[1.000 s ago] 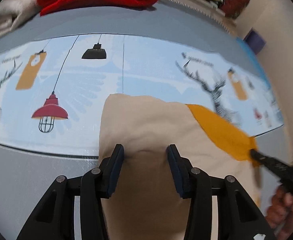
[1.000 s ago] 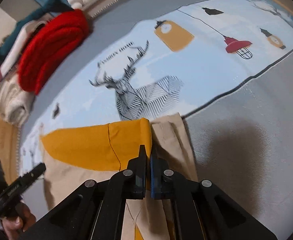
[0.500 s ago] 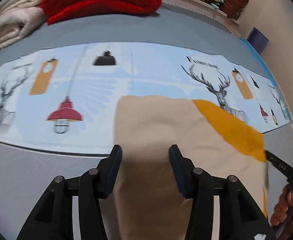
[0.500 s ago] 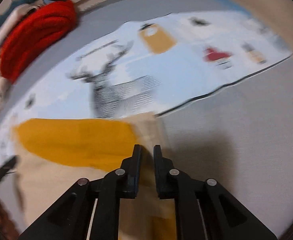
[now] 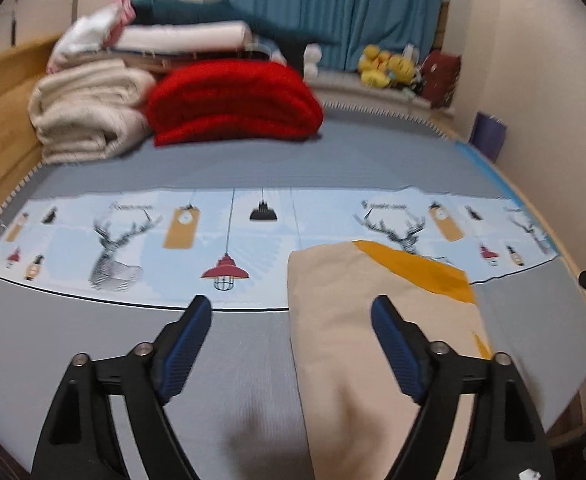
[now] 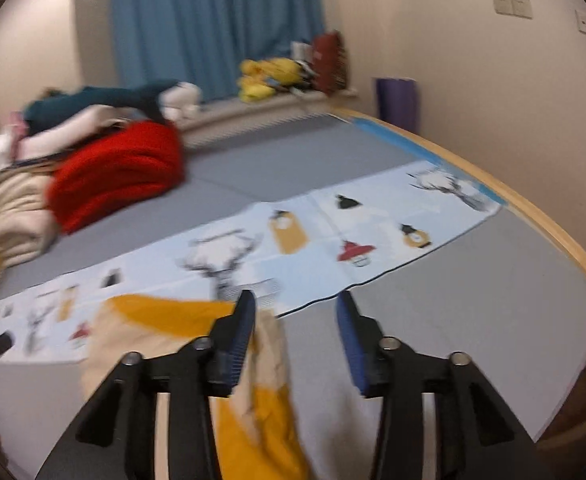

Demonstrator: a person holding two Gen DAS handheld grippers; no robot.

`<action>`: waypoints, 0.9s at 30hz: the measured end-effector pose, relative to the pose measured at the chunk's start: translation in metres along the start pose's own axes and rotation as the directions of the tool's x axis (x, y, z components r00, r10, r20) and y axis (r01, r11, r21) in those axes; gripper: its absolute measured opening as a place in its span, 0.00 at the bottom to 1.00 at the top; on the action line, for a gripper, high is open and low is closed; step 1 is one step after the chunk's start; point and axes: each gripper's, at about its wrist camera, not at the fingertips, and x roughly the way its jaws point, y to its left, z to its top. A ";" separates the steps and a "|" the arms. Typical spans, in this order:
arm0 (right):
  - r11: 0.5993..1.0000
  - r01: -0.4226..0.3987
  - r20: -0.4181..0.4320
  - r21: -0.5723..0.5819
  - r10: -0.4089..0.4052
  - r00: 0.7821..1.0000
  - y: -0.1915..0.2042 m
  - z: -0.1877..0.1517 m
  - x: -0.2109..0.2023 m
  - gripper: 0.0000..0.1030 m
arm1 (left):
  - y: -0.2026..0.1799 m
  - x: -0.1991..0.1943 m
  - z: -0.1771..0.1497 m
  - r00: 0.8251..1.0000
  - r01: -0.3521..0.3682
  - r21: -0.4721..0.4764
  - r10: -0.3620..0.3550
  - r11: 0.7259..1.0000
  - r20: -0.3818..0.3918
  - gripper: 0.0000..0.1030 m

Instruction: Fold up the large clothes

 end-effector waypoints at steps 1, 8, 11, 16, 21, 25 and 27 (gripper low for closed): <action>1.000 -0.020 0.007 -0.011 0.020 1.000 0.002 -0.006 -0.015 0.50 | -0.003 -0.018 -0.008 1.000 -0.005 0.010 0.005 1.000 0.022 0.83; 0.983 -0.119 0.001 -0.137 0.120 0.993 0.013 -0.080 -0.120 0.69 | -0.036 -0.103 -0.091 0.997 0.066 0.015 -0.067 0.998 0.036 0.89; 0.978 -0.036 0.013 -0.206 0.039 0.999 0.015 -0.120 -0.158 0.77 | -0.054 -0.129 -0.135 0.997 0.071 0.006 -0.071 0.997 0.004 0.89; 0.985 -0.003 0.009 -0.172 0.005 1.000 0.010 -0.160 -0.212 0.81 | -0.077 -0.162 -0.198 0.996 0.048 -0.060 -0.053 0.997 -0.077 0.89; 0.978 -0.020 0.004 -0.209 0.021 1.000 0.023 -0.193 -0.253 0.83 | -0.099 -0.172 -0.228 0.994 0.035 0.042 -0.031 0.999 -0.103 0.91; 0.958 -0.042 -0.003 -0.282 0.043 0.999 0.040 -0.210 -0.263 0.83 | -0.097 -0.161 -0.223 0.995 0.030 0.018 -0.028 0.999 -0.100 0.93; 0.952 -0.041 -0.015 -0.302 0.038 0.999 0.046 -0.212 -0.256 0.83 | -0.094 -0.153 -0.224 0.992 0.035 0.000 -0.035 0.999 -0.122 0.93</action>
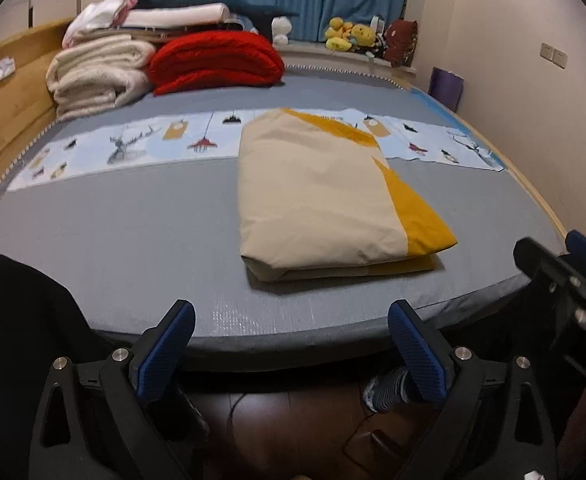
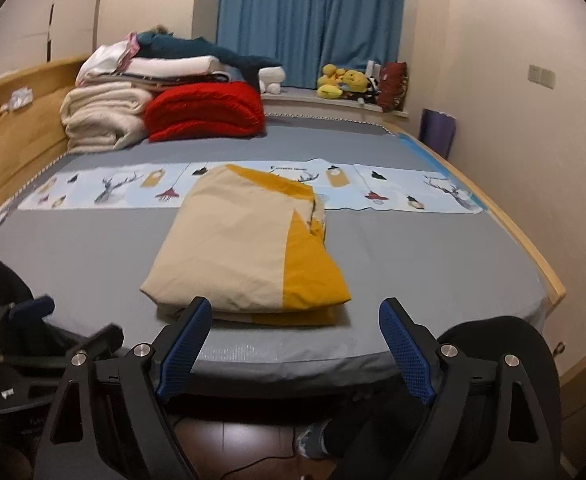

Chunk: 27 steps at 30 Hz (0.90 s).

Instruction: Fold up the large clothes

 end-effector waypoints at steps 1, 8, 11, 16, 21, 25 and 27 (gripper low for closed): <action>1.000 0.001 -0.017 -0.001 -0.001 1.000 0.002 -0.001 0.005 0.83 | 0.003 0.004 0.001 1.000 0.007 -0.020 -0.008 1.000 -0.016 0.93; 1.000 -0.016 -0.081 -0.003 0.016 0.997 0.004 0.001 0.032 0.83 | 0.005 0.008 -0.001 1.000 0.003 -0.038 -0.004 0.999 -0.023 0.93; 1.000 -0.019 -0.086 -0.007 0.018 0.996 0.006 0.000 0.036 0.83 | 0.007 0.011 -0.002 0.999 0.003 -0.049 -0.005 0.999 -0.038 0.93; 1.000 -0.025 -0.089 -0.008 0.024 0.996 0.007 0.001 0.037 0.83 | 0.005 0.009 -0.002 1.000 -0.010 -0.036 0.009 0.999 -0.026 0.93; 1.000 -0.022 -0.091 -0.011 0.021 0.996 0.007 0.000 0.038 0.83 | 0.005 0.009 -0.002 0.999 -0.016 -0.031 0.016 0.999 -0.028 0.93; 1.000 -0.020 -0.092 -0.011 0.019 0.996 0.009 0.001 0.038 0.83 | 0.005 0.010 -0.001 0.999 -0.021 -0.027 0.021 0.999 -0.026 0.93; 1.000 -0.020 -0.092 -0.012 0.019 0.996 0.009 0.001 0.038 0.83 | 0.005 0.011 0.000 0.999 -0.023 -0.026 0.023 0.999 -0.025 0.93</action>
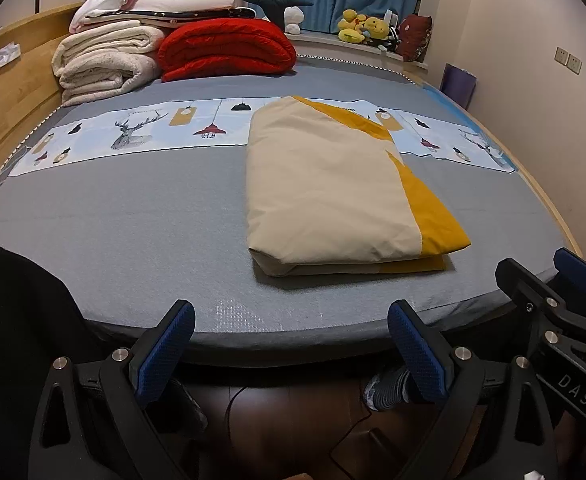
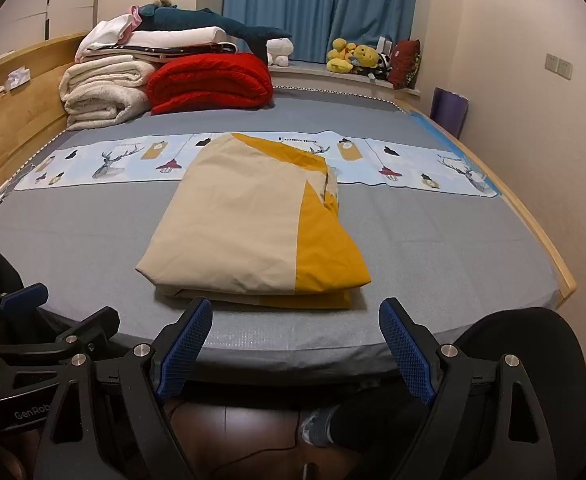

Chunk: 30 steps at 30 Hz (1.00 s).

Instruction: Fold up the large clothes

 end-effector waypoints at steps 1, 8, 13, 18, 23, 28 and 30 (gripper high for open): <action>1.000 -0.001 0.000 0.000 0.001 1.000 0.000 0.000 0.000 0.83 | 0.000 0.000 0.000 1.000 0.000 -0.001 0.000 1.000 -0.001 0.93; 1.000 0.000 0.000 -0.001 0.000 1.000 0.000 0.000 0.000 0.83 | 0.000 0.000 0.000 1.000 0.002 -0.002 -0.002 1.000 -0.003 0.93; 1.000 0.001 -0.001 -0.001 -0.001 1.000 0.001 0.000 0.000 0.83 | 0.001 0.000 0.000 1.000 0.001 -0.001 -0.001 1.000 -0.002 0.93; 1.000 0.000 0.000 -0.002 0.000 1.000 0.000 0.000 0.000 0.83 | 0.000 0.001 -0.002 1.000 -0.002 0.001 0.002 1.000 0.001 0.93; 1.000 -0.001 0.000 -0.003 0.001 1.000 0.000 0.000 0.000 0.83 | 0.001 0.002 -0.002 1.000 -0.007 0.004 0.007 1.000 0.003 0.93; 1.000 -0.002 0.001 -0.003 0.002 1.000 -0.001 0.000 0.001 0.83 | 0.002 0.002 -0.002 1.000 -0.005 0.006 0.005 1.000 0.003 0.93; 1.000 -0.002 0.001 -0.004 0.002 1.000 -0.003 0.001 0.001 0.83 | 0.002 0.002 -0.002 1.000 -0.004 0.008 0.004 1.000 0.003 0.93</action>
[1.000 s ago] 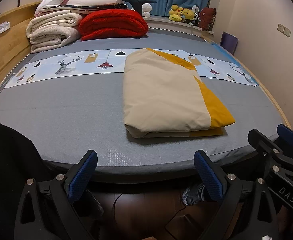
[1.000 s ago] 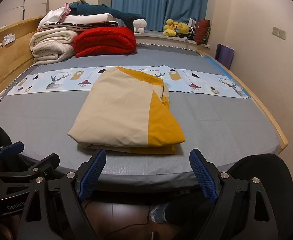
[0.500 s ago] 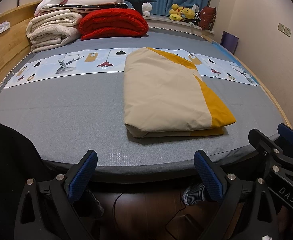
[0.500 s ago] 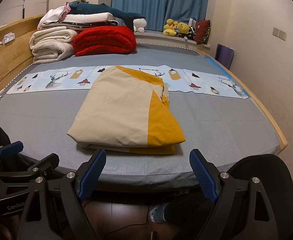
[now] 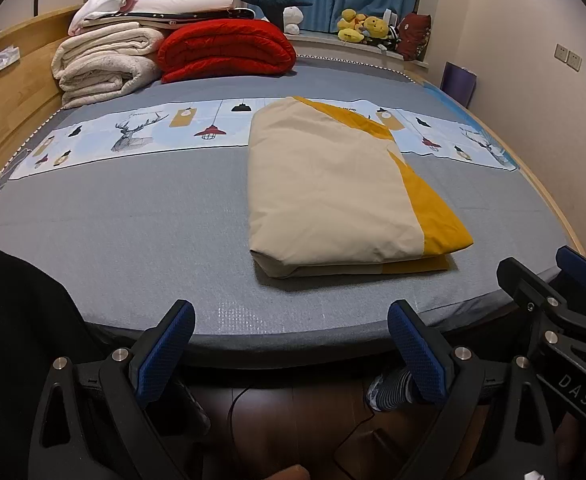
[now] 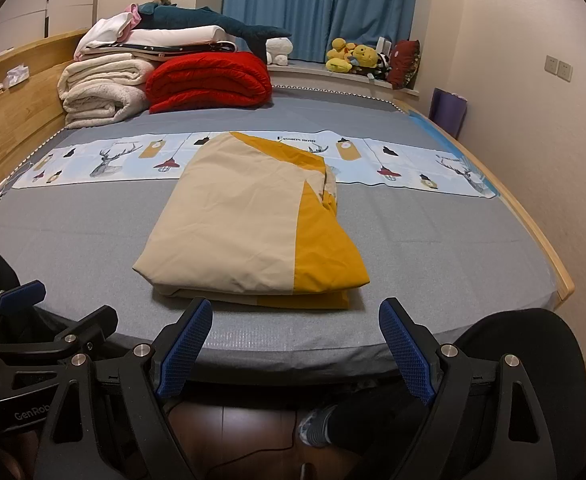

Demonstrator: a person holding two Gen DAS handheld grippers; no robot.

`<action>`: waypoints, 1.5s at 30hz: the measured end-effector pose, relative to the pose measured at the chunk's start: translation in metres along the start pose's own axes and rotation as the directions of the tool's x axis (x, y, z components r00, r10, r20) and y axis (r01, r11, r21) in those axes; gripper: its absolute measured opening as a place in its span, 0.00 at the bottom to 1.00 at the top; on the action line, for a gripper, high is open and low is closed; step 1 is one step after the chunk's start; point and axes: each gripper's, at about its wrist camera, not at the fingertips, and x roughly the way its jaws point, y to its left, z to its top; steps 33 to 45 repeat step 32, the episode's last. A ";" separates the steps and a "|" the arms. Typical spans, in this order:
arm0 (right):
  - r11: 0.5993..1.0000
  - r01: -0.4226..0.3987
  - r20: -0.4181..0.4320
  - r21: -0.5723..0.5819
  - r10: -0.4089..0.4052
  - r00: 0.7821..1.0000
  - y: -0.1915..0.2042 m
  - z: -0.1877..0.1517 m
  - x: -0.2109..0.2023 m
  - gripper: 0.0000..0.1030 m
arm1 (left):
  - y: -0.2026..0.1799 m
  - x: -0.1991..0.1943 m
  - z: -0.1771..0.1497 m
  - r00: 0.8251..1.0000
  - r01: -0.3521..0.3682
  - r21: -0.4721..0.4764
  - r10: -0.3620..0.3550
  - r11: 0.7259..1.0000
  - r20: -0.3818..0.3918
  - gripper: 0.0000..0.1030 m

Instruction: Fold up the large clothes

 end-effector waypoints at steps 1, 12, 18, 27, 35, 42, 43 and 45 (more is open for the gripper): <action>1.000 0.000 0.000 0.000 0.000 1.000 0.000 0.000 0.000 0.83 | 0.000 0.000 0.000 1.000 0.000 -0.001 0.000 1.000 0.000 0.93; 1.000 -0.001 0.001 -0.002 0.001 1.000 -0.001 0.000 0.000 0.83 | 0.000 0.000 0.000 1.000 0.004 -0.001 -0.004 1.000 -0.003 0.93; 1.000 -0.001 0.000 -0.002 0.001 1.000 -0.001 0.000 0.000 0.83 | -0.001 0.000 0.001 1.000 0.003 -0.001 -0.003 1.000 -0.002 0.93; 1.000 -0.001 0.000 -0.002 0.001 1.000 -0.001 0.000 0.000 0.83 | -0.001 -0.001 0.001 1.000 0.006 0.000 -0.006 1.000 -0.002 0.93; 1.000 -0.001 0.000 -0.003 0.001 1.000 -0.002 0.000 0.001 0.83 | -0.002 0.001 0.002 1.000 0.009 0.001 -0.009 1.000 -0.005 0.93; 1.000 -0.001 0.000 -0.003 0.001 1.000 -0.002 0.000 0.001 0.83 | -0.002 0.001 0.002 1.000 0.009 0.001 -0.009 1.000 -0.005 0.93; 1.000 -0.001 0.000 -0.003 0.001 1.000 -0.002 0.000 0.001 0.83 | -0.002 0.001 0.002 1.000 0.009 0.001 -0.009 1.000 -0.005 0.93; 1.000 -0.001 0.000 -0.003 0.001 1.000 -0.002 0.000 0.001 0.83 | -0.002 0.001 0.002 1.000 0.009 0.001 -0.009 1.000 -0.005 0.93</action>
